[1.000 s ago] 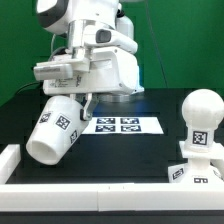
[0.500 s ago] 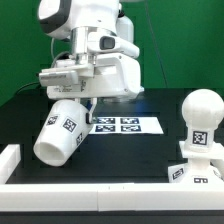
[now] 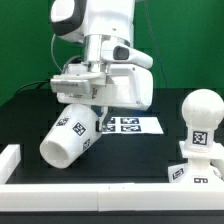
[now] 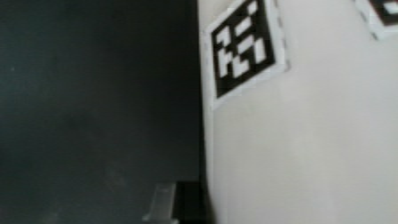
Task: Assemble lamp
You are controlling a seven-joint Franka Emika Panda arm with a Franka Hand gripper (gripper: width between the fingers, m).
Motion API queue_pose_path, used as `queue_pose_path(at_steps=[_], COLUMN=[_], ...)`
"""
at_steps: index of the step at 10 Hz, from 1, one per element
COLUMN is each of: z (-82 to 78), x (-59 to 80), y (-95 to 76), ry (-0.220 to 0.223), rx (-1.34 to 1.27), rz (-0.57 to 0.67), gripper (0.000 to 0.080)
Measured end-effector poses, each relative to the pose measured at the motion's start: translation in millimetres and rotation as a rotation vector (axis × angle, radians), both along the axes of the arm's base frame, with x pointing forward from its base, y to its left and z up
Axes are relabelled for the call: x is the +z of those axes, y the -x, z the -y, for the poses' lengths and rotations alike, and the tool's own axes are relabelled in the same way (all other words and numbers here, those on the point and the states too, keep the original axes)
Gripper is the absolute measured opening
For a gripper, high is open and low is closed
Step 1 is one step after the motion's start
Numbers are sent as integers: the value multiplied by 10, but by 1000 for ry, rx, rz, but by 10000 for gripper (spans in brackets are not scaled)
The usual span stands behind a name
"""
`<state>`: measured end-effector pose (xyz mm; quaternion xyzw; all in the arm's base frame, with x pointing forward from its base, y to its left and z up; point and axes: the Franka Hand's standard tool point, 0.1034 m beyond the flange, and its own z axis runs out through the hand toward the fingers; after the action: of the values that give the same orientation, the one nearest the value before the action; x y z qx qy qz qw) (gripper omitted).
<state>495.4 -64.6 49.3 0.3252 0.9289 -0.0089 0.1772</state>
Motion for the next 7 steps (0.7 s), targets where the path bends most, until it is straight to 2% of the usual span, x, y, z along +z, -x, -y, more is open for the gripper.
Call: queue_pose_path(at_steps=[2, 3, 4, 5, 6, 7], z=[11, 12, 13, 14, 14, 15], x=[-1, -2, -2, -2, -2, -2], y=[2, 3, 3, 3, 4, 4], ry=[1, 2, 2, 2, 2, 2], rx=[-2, -2, -3, -3, -3, -3], rz=[-1, -1, -1, -2, -2, -2], gripper=[41, 219, 353, 353, 535, 644])
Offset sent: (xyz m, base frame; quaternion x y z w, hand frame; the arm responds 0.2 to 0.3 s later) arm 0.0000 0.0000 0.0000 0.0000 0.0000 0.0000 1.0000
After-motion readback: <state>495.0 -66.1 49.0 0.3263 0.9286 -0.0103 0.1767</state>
